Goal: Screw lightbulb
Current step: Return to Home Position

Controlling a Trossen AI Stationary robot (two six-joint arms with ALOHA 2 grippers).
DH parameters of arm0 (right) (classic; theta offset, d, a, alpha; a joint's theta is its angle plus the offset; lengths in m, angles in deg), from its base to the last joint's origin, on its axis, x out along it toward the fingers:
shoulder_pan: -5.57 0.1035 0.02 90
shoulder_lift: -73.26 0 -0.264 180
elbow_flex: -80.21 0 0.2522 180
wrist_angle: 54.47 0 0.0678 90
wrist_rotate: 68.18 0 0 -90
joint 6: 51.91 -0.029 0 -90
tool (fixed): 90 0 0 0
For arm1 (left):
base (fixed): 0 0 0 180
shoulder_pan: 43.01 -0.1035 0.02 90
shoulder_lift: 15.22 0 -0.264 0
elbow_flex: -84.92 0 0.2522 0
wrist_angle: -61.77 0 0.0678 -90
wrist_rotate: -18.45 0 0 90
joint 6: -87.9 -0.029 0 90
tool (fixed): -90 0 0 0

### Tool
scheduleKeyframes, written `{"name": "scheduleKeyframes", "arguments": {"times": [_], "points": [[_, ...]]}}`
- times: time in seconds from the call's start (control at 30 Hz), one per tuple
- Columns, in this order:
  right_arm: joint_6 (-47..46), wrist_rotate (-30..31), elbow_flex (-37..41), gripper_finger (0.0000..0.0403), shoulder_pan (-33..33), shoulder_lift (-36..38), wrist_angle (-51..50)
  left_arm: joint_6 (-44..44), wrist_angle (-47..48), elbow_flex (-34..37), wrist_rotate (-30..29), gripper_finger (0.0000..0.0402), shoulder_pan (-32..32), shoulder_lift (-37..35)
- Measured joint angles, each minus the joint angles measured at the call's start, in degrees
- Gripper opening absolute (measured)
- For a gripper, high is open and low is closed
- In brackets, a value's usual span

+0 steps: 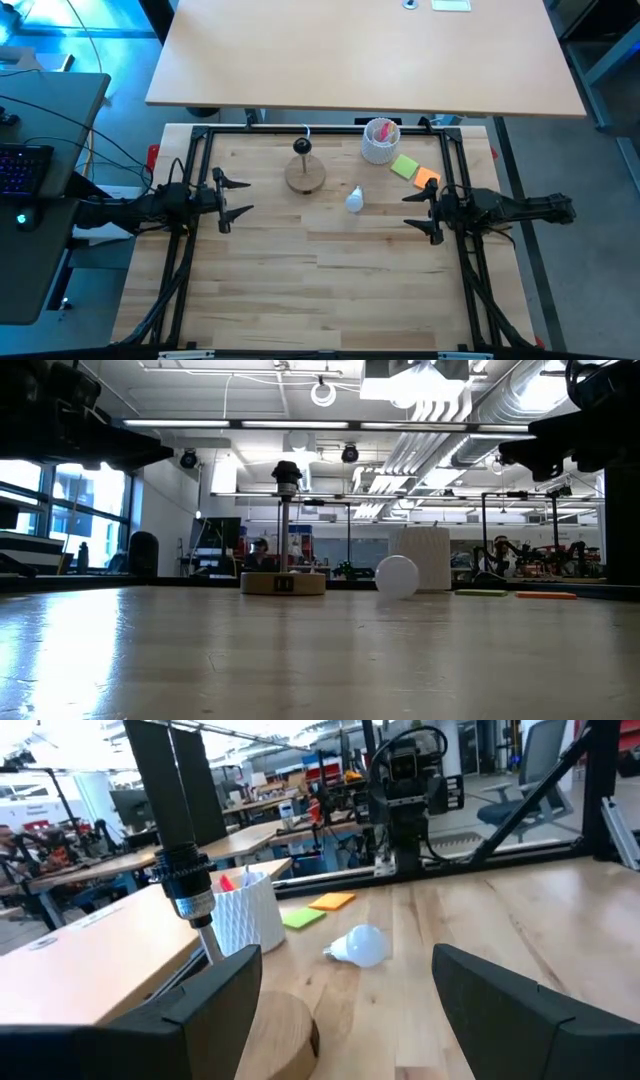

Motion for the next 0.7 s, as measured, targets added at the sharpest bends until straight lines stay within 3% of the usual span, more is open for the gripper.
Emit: {"name": "scheduleKeyframes", "arguments": {"times": [0.7], "points": [[2.32,-0.04,0.00,0.0286,0.02,0.00,0.00,-0.41,0.13,0.00,0.00,0.0289,0.00,0.02]]}}
